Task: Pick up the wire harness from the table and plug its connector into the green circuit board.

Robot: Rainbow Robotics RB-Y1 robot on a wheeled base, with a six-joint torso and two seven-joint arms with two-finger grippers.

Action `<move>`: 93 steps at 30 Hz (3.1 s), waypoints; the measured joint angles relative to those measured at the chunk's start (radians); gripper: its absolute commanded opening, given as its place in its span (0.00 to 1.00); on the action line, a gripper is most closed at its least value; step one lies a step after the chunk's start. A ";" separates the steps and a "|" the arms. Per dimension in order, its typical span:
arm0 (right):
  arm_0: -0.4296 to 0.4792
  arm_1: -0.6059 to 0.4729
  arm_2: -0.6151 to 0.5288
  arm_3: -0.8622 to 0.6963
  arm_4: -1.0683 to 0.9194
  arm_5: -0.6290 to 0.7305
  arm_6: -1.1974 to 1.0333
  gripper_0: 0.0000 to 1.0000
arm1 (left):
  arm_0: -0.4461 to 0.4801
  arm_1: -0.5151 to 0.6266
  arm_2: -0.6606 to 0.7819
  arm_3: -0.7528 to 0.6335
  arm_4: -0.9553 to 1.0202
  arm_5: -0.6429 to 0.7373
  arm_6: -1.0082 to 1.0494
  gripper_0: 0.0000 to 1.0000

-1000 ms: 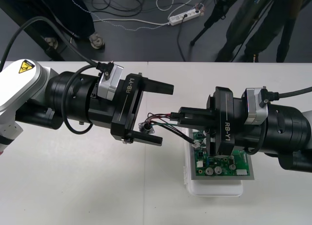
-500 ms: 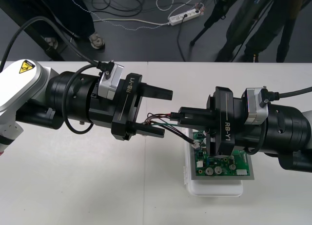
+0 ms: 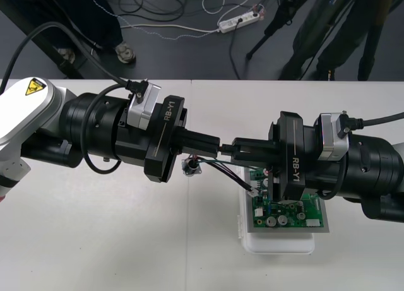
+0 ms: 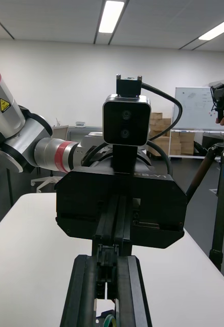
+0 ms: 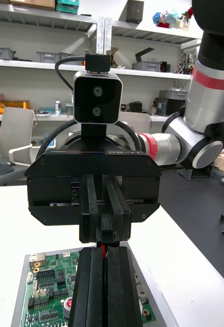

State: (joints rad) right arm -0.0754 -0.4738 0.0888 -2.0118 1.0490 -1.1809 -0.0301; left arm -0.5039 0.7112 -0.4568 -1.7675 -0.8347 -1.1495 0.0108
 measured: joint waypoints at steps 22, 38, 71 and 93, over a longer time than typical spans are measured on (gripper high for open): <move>0.000 0.000 0.000 0.000 -0.029 -0.014 0.000 0.96 | 0.000 0.000 0.000 0.000 0.007 0.002 0.000 0.00; 0.000 0.000 0.000 0.000 -0.033 -0.014 0.000 1.00 | 0.000 0.000 0.000 0.007 0.021 0.002 0.000 0.00; -0.023 -0.035 -0.166 -0.001 0.184 -0.366 -0.285 1.00 | 0.110 0.001 0.094 0.206 0.084 -0.178 -0.005 0.00; -0.032 -0.139 -0.280 -0.001 0.333 -0.383 -0.440 1.00 | 0.163 -0.094 0.149 0.369 -0.075 -0.265 -0.169 0.00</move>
State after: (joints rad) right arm -0.1076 -0.6130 -0.1909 -2.0131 1.3818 -1.5642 -0.4698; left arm -0.3406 0.6175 -0.3073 -1.3985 -0.9100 -1.4147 -0.1586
